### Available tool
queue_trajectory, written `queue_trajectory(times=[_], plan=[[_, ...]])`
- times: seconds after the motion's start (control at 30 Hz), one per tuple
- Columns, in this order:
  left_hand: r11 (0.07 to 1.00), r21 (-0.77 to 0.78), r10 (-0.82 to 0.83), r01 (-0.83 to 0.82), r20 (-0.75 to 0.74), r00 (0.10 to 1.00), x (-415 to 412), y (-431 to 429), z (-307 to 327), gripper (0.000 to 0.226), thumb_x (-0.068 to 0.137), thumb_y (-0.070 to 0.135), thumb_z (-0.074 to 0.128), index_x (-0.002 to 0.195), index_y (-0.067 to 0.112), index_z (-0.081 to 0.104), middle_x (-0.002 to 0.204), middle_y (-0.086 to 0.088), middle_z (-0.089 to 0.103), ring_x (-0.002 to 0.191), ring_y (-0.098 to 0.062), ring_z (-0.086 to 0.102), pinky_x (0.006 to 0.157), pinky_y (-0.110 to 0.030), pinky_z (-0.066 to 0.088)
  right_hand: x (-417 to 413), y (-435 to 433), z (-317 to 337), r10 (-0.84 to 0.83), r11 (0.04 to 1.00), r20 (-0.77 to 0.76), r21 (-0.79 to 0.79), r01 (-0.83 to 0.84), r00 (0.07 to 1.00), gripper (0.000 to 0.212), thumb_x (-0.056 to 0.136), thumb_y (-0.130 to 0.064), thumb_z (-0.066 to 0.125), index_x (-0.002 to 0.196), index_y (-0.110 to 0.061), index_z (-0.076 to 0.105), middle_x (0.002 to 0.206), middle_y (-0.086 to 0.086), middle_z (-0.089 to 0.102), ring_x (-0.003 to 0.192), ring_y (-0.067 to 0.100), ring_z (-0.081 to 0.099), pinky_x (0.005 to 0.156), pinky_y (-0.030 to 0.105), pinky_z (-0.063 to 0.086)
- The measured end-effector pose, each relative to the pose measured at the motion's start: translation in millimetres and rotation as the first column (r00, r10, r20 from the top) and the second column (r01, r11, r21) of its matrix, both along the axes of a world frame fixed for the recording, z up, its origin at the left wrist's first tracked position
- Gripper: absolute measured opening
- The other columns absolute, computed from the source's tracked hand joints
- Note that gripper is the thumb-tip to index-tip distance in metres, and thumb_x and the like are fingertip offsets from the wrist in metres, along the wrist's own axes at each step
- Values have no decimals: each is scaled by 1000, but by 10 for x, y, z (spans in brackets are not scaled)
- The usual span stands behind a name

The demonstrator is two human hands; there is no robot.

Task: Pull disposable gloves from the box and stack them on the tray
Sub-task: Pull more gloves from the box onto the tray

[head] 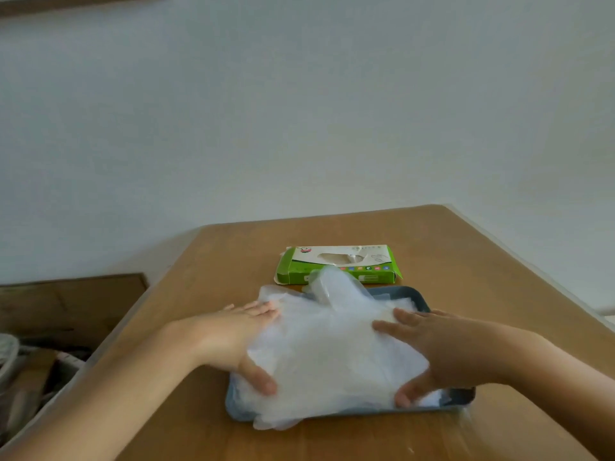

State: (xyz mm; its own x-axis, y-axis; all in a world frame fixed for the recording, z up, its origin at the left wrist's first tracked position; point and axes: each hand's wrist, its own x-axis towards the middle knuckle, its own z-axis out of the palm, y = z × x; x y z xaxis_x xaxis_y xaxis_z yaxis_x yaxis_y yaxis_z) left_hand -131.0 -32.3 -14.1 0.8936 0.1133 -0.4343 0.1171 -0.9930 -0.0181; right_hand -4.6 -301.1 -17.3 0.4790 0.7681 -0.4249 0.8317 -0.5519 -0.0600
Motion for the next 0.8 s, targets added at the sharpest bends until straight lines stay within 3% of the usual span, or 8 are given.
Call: queue_trajectory(times=[0.13, 0.23, 0.3, 0.37, 0.47, 0.57, 0.7, 0.8], plan=[[991, -107, 88, -76, 109, 990, 56, 78, 165, 94, 69, 63, 71, 148, 37, 27, 152, 17, 28, 137, -7, 32, 104, -20, 32, 165, 55, 225, -43, 999, -102, 29, 46, 994, 85, 70, -72, 62, 144, -49, 26, 145, -23, 35, 131, 8, 38, 110, 30, 30], [962, -252, 184, -110, 293, 938, 204, 132, 250, 70, 73, 66, 63, 136, 40, 47, 136, 23, 48, 119, 0, 49, 98, -22, 41, 385, 191, 373, -70, 966, -72, 244, 86, 995, 55, 77, -64, 61, 128, -45, 53, 119, -24, 58, 103, -3, 56, 94, 18, 44], [948, -302, 220, -106, 377, 899, 356, 166, 261, 59, 83, 59, 58, 136, 36, 48, 136, 22, 48, 117, 1, 48, 92, -18, 38, 596, 356, 381, -77, 902, 25, 427, 59, 997, 31, 86, -51, 60, 116, -43, 63, 111, -22, 64, 94, -4, 59, 80, 8, 44], [946, -307, 233, -105, 418, 878, 533, 215, 224, 55, 89, 52, 54, 140, 33, 44, 143, 16, 45, 124, -4, 46, 93, -18, 35, 813, 541, 342, -74, 845, 89, 534, 15, 993, 20, 93, -37, 56, 110, -40, 66, 108, -19, 65, 90, -4, 57, 73, 7, 40], [908, -401, 300, -124, 412, 861, 809, 308, 142, 52, 94, 45, 52, 142, 29, 42, 146, 7, 44, 130, -10, 44, 102, -23, 35, 1073, 809, 239, -52, 820, 85, 572, -6, 995, 25, 97, -24, 52, 111, -38, 66, 120, -13, 58, 105, 7, 55, 87, 19, 38], [888, -435, 338, -147, 403, 850, 1063, 393, 37, 50, 96, 42, 50, 143, 28, 41, 146, 3, 43, 133, -13, 41, 104, -24, 32, 1248, 1025, 106, -3, 822, 103, 567, -56, 995, 30, 97, -16, 50, 114, -34, 67, 133, -7, 50, 121, 12, 47, 90, 16, 28], [878, -443, 361, -180, 367, 858, 1313, 449, -137, 52, 96, 41, 51, 145, 29, 38, 150, -1, 39, 135, -17, 39, 107, -25, 32, 1423, 1194, -97, 47, 840, 101, 534, -94, 994, 23, 96, -27, 54, 111, -36, 69, 146, -6, 39, 135, 11, 30, 103, 20, 22], [869, -468, 355, -162, 361, 862, 1422, 432, -256, 54, 94, 42, 54, 144, 29, 38, 148, 7, 39, 133, -13, 40, 96, -15, 30, 1517, 1229, -172, 102, 834, 147, 526, -165, 984, 23, 89, -39, 63, 110, -35, 71, 150, -13, 32, 139, 5, 15, 109, 23, 19]])
